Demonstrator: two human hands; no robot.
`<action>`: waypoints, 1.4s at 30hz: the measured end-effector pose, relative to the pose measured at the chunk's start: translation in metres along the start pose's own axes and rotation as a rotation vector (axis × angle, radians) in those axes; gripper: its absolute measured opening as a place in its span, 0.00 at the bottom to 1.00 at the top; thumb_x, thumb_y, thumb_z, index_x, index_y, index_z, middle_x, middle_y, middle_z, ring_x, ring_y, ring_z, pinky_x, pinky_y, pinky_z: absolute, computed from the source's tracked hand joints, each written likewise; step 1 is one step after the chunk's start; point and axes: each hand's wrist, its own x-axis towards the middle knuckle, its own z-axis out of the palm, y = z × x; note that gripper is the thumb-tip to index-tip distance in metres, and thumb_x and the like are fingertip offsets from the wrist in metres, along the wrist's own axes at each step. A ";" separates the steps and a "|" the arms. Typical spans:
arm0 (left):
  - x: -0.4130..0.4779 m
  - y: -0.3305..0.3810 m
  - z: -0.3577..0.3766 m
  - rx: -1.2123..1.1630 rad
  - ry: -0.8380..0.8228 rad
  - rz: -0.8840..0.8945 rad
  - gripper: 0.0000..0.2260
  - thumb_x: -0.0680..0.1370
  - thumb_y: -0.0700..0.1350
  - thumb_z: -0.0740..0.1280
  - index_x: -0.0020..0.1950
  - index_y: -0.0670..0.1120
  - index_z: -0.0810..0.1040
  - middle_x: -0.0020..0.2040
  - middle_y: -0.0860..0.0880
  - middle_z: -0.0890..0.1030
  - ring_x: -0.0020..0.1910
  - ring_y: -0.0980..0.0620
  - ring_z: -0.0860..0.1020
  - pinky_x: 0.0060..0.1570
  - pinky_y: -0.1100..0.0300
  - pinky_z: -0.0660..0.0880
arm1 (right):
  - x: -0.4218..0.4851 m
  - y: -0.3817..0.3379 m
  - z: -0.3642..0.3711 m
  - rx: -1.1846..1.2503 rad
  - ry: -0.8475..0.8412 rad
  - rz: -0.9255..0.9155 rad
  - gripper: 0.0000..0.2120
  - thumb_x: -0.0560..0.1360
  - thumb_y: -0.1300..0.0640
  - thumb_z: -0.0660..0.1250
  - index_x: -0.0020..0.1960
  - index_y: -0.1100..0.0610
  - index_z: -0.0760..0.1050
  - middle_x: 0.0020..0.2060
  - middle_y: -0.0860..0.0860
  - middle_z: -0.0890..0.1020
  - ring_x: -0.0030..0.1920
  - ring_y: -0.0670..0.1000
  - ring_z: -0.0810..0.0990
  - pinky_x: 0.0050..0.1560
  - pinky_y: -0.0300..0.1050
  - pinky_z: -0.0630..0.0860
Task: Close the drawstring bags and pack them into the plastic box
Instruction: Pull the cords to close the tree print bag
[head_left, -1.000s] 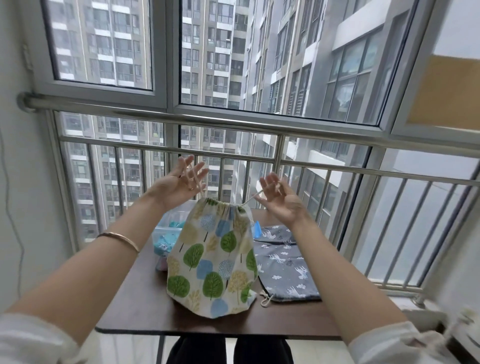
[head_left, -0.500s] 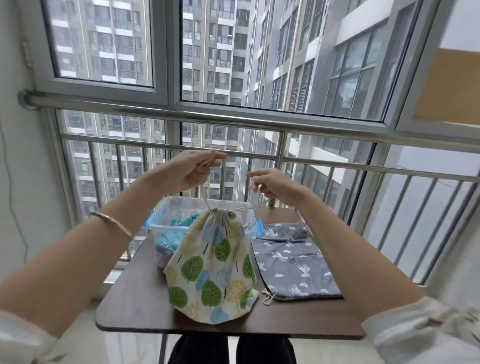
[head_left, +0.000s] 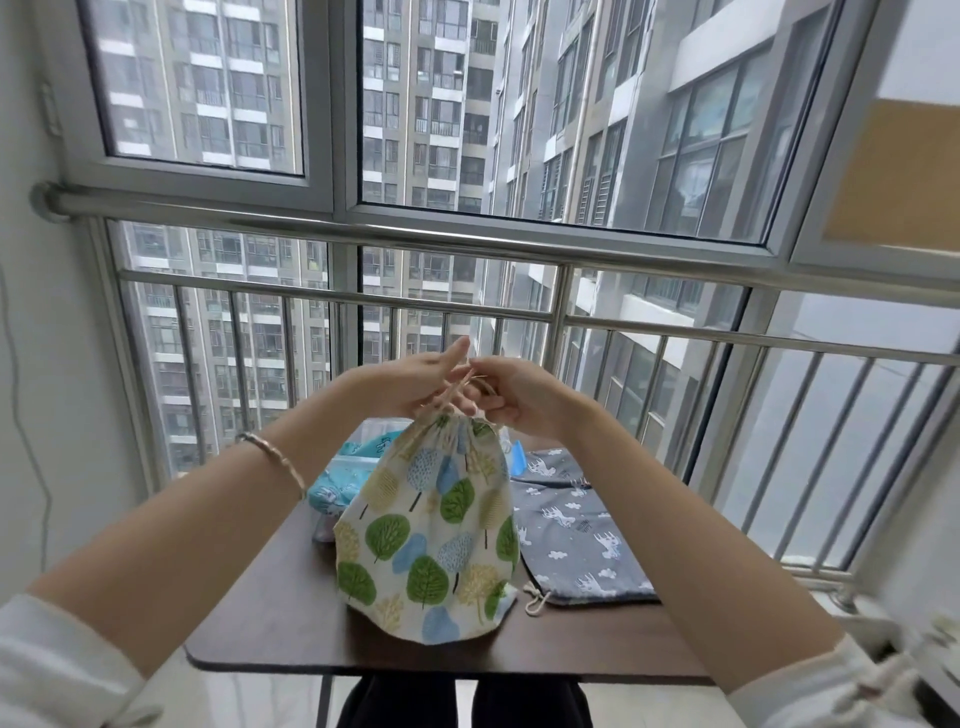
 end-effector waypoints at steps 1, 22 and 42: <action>-0.002 -0.002 0.002 0.014 0.030 0.047 0.27 0.76 0.66 0.50 0.59 0.48 0.75 0.37 0.49 0.76 0.37 0.53 0.73 0.49 0.55 0.73 | -0.002 -0.001 -0.001 0.011 0.034 -0.011 0.14 0.83 0.56 0.54 0.50 0.63 0.74 0.31 0.51 0.74 0.26 0.45 0.65 0.23 0.34 0.59; -0.010 -0.014 0.009 0.354 0.428 0.277 0.20 0.75 0.57 0.65 0.42 0.42 0.85 0.25 0.48 0.74 0.21 0.55 0.59 0.23 0.65 0.59 | -0.002 -0.011 0.019 -0.846 0.588 -0.218 0.17 0.75 0.49 0.70 0.40 0.64 0.84 0.30 0.53 0.83 0.26 0.44 0.76 0.33 0.36 0.72; -0.031 -0.003 -0.021 0.273 0.438 0.352 0.12 0.71 0.57 0.68 0.36 0.51 0.84 0.26 0.53 0.78 0.30 0.48 0.70 0.31 0.58 0.67 | -0.008 -0.014 0.006 -0.518 0.165 -0.147 0.07 0.75 0.64 0.64 0.44 0.56 0.80 0.37 0.50 0.81 0.30 0.42 0.68 0.32 0.35 0.63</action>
